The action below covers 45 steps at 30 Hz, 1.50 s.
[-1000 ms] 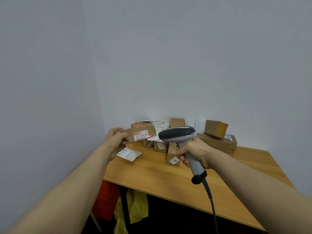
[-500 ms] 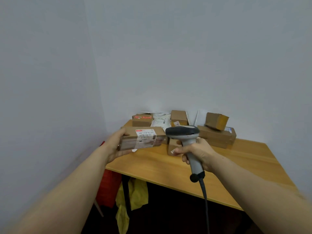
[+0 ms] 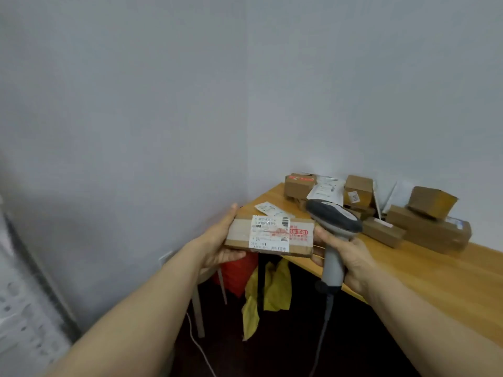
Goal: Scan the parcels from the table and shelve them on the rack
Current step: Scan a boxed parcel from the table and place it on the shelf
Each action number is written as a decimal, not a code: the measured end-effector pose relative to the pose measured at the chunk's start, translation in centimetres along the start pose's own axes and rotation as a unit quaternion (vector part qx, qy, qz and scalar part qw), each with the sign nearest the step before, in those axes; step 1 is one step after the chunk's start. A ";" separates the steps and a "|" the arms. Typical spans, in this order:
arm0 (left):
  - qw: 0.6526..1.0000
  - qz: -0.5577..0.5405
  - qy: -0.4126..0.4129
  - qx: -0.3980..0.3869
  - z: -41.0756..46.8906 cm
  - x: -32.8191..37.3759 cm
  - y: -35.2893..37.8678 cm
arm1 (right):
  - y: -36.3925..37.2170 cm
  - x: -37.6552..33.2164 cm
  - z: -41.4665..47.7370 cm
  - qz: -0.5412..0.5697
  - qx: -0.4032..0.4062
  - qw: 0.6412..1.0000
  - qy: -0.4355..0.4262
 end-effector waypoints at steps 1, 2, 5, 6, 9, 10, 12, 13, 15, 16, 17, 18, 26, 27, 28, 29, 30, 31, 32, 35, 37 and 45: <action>1.000 0.006 -0.004 0.023 -2.0 -1.1 -0.6 | 0.5 1.0 -1.2 0.000 -0.014 1.000 0.008; 0.999 0.011 -0.005 0.042 -4.1 -2.2 -1.2 | 1.0 2.0 -2.5 0.000 -0.029 1.000 0.013; 0.995 0.009 0.004 0.097 -10.6 -5.9 -3.6 | 2.9 5.1 -6.2 0.001 -0.073 0.997 0.038; 0.993 0.002 0.006 0.120 -12.9 -7.1 -4.6 | 3.8 6.2 -7.4 -0.006 -0.090 0.995 0.051; 0.983 -0.036 0.004 0.181 -20.1 -10.6 -8.3 | 7.5 9.5 -11.4 -0.028 -0.137 0.986 0.089; 0.978 -0.048 -0.001 0.201 -22.6 -11.5 -9.6 | 9.2 10.6 -12.7 -0.032 -0.153 0.983 0.096; 0.968 -0.076 -0.002 0.239 -27.7 -13.1 -12.2 | 12.9 12.4 -15.5 -0.032 -0.190 0.975 0.110; 0.962 -0.093 0.000 0.256 -30.3 -13.9 -13.5 | 14.8 13.4 -16.9 -0.030 -0.207 0.971 0.119; 0.951 -0.130 0.012 0.280 -35.4 -15.3 -15.9 | 18.5 15.4 -19.7 -0.026 -0.234 0.962 0.139; 0.946 -0.145 0.021 0.289 -37.7 -15.9 -17.1 | 20.3 16.4 -21.1 -0.025 -0.247 0.957 0.152; 0.940 -0.156 0.026 0.303 -40.0 -16.5 -18.3 | 22.1 17.4 -22.5 -0.025 -0.261 0.951 0.166; 0.932 -0.163 0.026 0.322 -42.3 -17.2 -19.5 | 24.0 18.5 -23.9 -0.027 -0.273 0.945 0.181; 0.845 -0.248 0.090 0.465 -56.3 -22.2 -31.2 | 40.4 27.6 -35.4 -0.037 -0.335 0.909 0.245; 0.839 -0.251 0.095 0.473 -57.8 -22.9 -33.2 | 42.6 29.0 -36.6 -0.042 -0.339 0.906 0.251; 0.830 -0.253 0.099 0.487 -59.3 -23.5 -35.6 | 44.9 30.6 -37.9 -0.052 -0.343 0.902 0.255; 0.820 -0.254 0.103 0.503 -60.9 -24.2 -38.1 | 47.2 32.1 -39.1 -0.063 -0.349 0.899 0.257; 0.810 -0.257 0.106 0.517 -62.4 -24.9 -40.7 | 49.4 33.7 -40.2 -0.072 -0.354 0.896 0.259; 0.800 -0.261 0.107 0.529 -63.8 -25.5 -43.3 | 51.6 35.4 -41.3 -0.079 -0.357 0.893 0.262; 0.790 -0.265 0.106 0.543 -65.3 -26.1 -45.8 | 53.7 36.9 -42.4 -0.085 -0.359 0.891 0.264; 0.756 -0.271 0.074 0.591 -69.1 -28.2 -52.7 | 59.4 41.1 -45.5 -0.119 -0.356 0.885 0.276; 0.740 -0.253 0.035 0.622 -71.1 -29.3 -56.8 | 62.4 43.2 -47.4 -0.130 -0.362 0.874 0.298; 0.686 -0.086 -0.109 0.714 -73.5 -30.6 -68.5 | 69.7 47.5 -49.9 -0.150 -0.343 0.878 0.297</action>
Point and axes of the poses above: each hand's wrist, its own z-axis towards the middle knuckle, its own y-axis out of the palm, x = y × z, the point moved 4 cm from there along z, towards the middle knuckle, and after that the axes turned 9 degrees about z, right-handed, at the moved point
